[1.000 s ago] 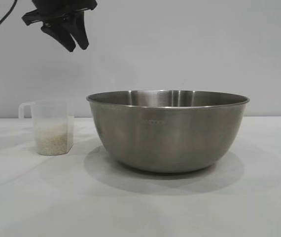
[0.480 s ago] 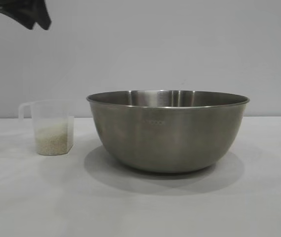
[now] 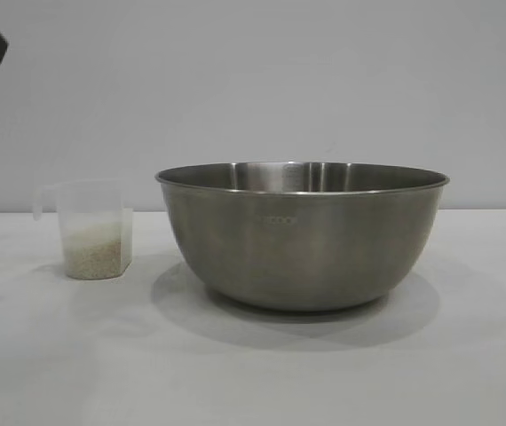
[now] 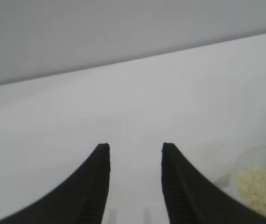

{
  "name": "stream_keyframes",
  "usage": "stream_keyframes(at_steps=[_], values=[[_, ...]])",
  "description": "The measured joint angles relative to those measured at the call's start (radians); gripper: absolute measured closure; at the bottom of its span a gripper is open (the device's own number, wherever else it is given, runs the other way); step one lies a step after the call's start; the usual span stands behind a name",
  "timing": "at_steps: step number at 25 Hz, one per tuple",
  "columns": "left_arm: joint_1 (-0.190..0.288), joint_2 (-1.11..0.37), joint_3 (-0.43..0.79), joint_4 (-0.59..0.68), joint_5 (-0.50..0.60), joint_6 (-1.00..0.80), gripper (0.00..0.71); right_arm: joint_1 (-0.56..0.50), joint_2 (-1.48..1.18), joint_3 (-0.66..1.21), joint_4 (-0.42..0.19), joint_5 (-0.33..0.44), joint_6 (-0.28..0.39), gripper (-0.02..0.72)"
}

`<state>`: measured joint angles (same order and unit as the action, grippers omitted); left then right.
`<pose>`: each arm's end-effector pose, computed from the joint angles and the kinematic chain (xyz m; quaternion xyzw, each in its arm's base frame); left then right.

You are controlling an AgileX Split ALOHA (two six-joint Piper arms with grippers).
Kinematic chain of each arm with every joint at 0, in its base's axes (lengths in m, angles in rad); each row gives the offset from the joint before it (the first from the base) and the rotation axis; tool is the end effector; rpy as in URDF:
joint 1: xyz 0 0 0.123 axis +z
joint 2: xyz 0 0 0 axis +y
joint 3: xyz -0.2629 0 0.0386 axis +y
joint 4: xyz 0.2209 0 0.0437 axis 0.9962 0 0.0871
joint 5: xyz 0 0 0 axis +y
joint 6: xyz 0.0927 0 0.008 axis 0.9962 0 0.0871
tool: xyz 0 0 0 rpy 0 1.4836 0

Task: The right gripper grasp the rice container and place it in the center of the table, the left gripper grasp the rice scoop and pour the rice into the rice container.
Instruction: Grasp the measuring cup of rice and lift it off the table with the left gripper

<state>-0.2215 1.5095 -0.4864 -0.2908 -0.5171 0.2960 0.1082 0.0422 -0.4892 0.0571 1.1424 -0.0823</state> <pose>0.2548 -0.0439 0.1829 0.0725 0.8392 0.0115 0.5389 -0.0050 0.0043 0.2544 -0.0858 0.8819 0.0345 0.4623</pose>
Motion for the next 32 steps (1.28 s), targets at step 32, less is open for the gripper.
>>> stream_keyframes(at_steps=[32], values=[[0.000,0.495,0.166,0.361,-0.619,-0.265,0.439,0.000,0.000,0.000,0.000,0.000,0.000,0.383]])
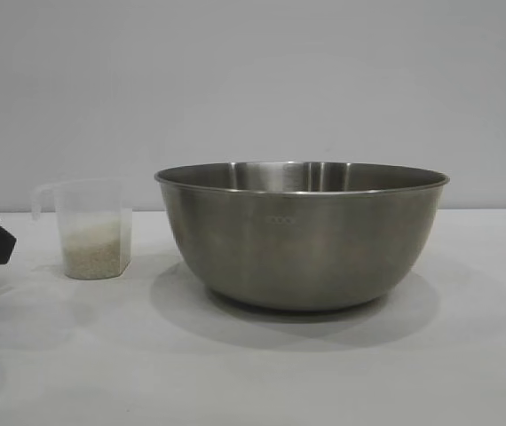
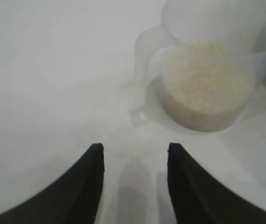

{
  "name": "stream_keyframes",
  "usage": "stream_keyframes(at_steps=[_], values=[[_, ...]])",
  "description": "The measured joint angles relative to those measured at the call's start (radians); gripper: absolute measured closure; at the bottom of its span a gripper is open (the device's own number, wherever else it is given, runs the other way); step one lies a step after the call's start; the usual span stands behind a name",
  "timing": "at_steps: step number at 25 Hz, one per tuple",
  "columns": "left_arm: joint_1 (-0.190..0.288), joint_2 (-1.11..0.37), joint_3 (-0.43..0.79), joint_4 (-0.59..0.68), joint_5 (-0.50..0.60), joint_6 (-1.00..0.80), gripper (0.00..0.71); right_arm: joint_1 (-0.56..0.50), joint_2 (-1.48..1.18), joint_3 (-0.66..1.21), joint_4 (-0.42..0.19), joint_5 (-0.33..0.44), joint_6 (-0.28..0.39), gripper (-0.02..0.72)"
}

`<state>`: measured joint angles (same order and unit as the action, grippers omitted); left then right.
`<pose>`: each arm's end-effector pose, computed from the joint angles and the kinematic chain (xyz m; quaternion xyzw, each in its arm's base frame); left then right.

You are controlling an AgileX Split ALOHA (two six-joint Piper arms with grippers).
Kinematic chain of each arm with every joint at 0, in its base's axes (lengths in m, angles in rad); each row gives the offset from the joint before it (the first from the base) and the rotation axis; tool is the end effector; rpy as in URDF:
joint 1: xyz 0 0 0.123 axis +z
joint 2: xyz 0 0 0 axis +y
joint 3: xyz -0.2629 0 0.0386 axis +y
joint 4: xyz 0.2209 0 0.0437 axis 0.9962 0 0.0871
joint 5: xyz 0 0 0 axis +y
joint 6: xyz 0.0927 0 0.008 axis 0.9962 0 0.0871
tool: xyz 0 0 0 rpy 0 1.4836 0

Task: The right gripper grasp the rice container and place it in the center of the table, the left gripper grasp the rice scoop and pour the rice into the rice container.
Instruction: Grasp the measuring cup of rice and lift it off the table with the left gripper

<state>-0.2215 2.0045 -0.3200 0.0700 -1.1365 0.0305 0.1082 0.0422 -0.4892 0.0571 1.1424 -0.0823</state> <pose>0.2396 -0.0600 0.0794 0.1357 0.8390 -0.0693 0.5224 -0.0050 0.0043 0.2544 -0.0858 0.8819 0.0345 0.4623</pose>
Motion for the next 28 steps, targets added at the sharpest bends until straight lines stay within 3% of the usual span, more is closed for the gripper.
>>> stream_keyframes(at_steps=[28], values=[[0.000,0.099,-0.199,-0.022,-0.005,-0.001,0.439,0.000,0.000,0.000,0.000,0.000,0.000,0.383]])
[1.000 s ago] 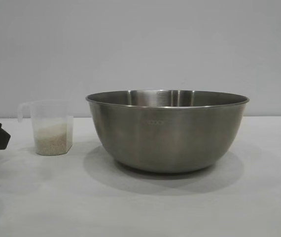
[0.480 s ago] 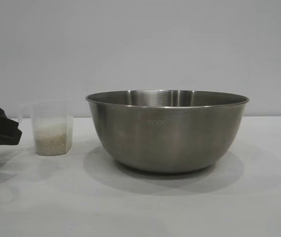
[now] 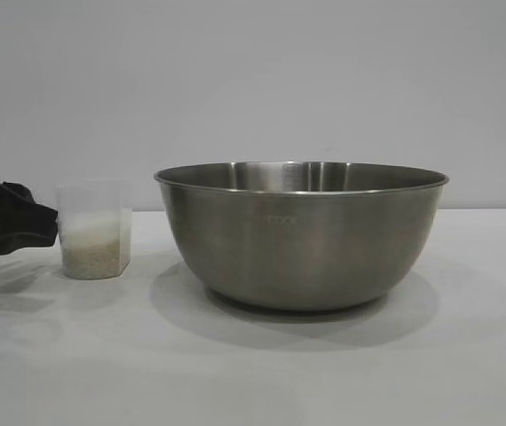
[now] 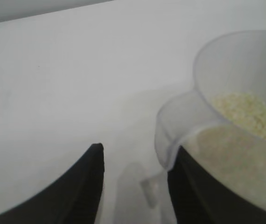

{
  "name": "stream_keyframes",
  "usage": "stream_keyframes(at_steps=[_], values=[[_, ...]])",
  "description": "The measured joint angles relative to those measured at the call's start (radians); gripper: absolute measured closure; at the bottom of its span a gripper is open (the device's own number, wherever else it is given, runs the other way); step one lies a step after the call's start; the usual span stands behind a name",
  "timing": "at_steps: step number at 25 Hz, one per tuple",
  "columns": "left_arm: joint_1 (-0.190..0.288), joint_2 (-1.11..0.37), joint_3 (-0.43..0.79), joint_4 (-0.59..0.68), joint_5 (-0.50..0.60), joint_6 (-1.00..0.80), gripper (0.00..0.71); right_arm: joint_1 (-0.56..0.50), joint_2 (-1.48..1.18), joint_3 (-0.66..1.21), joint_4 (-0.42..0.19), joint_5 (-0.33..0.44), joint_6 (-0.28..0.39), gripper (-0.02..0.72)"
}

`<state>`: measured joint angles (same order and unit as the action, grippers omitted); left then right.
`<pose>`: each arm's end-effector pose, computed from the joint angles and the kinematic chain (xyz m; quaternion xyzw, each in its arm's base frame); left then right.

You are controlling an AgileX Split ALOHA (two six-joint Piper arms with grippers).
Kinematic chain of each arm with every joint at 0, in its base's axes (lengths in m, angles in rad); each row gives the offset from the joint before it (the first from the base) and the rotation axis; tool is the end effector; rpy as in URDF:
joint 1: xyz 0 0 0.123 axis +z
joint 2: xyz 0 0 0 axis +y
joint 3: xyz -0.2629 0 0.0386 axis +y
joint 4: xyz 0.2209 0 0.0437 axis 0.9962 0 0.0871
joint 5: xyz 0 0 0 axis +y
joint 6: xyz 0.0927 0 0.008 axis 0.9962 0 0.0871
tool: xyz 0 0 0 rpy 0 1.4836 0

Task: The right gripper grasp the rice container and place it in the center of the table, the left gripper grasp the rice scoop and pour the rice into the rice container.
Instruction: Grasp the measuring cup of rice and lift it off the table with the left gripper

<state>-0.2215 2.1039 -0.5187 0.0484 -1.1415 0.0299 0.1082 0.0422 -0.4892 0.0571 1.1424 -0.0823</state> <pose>0.2863 -0.0687 0.0757 0.1236 0.8120 -0.0668 0.5666 -0.0050 0.0043 0.2544 -0.0858 0.8819 0.0345 0.4623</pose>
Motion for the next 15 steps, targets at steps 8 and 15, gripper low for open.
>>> stream_keyframes(at_steps=[8,15], values=[[0.000,0.000,-0.018,0.000,-0.002,0.000,0.439,0.000,0.000,0.000,-0.002,0.000,0.000,0.383],[0.000,0.000,-0.035,0.042,-0.002,0.000,0.710,0.000,0.000,0.000,-0.004,0.000,0.000,0.383]])
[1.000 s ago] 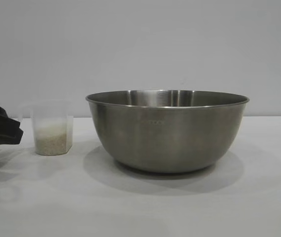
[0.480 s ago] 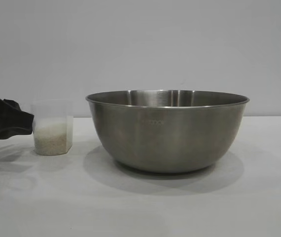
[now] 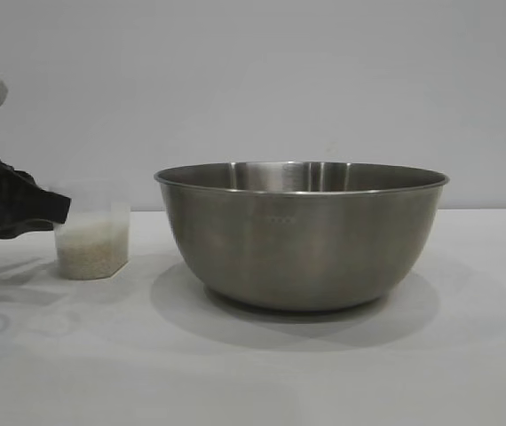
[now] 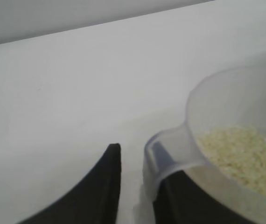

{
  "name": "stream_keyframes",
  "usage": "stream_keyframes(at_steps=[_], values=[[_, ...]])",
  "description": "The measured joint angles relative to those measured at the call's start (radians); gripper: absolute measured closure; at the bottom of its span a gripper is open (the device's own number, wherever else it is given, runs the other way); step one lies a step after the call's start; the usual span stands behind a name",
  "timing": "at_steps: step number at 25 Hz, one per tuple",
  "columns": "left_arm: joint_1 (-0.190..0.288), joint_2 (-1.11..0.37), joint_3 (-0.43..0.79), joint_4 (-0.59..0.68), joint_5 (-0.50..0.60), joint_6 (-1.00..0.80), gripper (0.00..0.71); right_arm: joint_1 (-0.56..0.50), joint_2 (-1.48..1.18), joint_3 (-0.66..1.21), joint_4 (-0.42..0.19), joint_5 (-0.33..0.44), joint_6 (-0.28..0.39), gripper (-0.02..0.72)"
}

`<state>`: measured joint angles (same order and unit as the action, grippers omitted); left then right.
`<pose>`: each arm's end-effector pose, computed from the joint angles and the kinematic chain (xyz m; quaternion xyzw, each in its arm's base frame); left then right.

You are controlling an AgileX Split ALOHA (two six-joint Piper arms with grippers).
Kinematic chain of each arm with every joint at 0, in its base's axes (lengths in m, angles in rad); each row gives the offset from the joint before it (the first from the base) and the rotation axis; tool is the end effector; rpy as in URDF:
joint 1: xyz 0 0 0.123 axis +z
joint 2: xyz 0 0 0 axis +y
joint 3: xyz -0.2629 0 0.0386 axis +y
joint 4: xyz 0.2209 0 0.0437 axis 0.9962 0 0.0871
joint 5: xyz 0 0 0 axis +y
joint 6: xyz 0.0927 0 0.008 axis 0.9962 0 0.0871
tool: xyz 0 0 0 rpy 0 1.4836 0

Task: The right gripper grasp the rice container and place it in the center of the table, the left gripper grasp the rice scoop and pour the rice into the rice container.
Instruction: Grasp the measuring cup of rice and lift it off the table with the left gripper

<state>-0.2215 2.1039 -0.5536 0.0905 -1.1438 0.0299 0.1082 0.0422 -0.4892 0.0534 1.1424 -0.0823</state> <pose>0.2940 -0.0740 0.0805 0.1405 0.7984 -0.0783 0.5803 -0.0050 0.0040 0.2544 -0.0857 0.8819 0.0326 0.4624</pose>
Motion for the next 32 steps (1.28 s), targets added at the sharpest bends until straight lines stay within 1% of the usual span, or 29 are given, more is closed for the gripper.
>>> stream_keyframes(at_steps=[4,9,14,20,25,29,32], values=[[0.000,0.000,0.000,0.039,0.000,-0.002,0.710,0.000,0.000,0.000,0.000,0.000,0.000,0.383],[0.000,-0.012,0.000,0.051,0.002,-0.020,0.710,0.000,0.000,0.000,0.000,0.000,0.002,0.383],[0.000,-0.093,0.000,0.051,0.013,-0.020,0.710,0.000,0.000,0.000,0.000,0.000,0.008,0.383],[0.000,-0.185,-0.005,0.077,0.013,0.045,0.710,0.000,0.000,0.000,0.000,0.000,0.014,0.383],[0.000,-0.227,-0.063,0.150,0.013,0.106,0.710,0.000,0.000,0.000,0.000,0.000,0.016,0.383],[-0.002,-0.233,-0.131,0.260,0.013,0.176,0.710,0.000,0.000,0.000,0.000,0.000,0.016,0.383],[-0.027,-0.233,-0.186,0.305,0.013,0.245,0.710,0.000,0.000,0.000,0.000,0.000,0.016,0.383]])
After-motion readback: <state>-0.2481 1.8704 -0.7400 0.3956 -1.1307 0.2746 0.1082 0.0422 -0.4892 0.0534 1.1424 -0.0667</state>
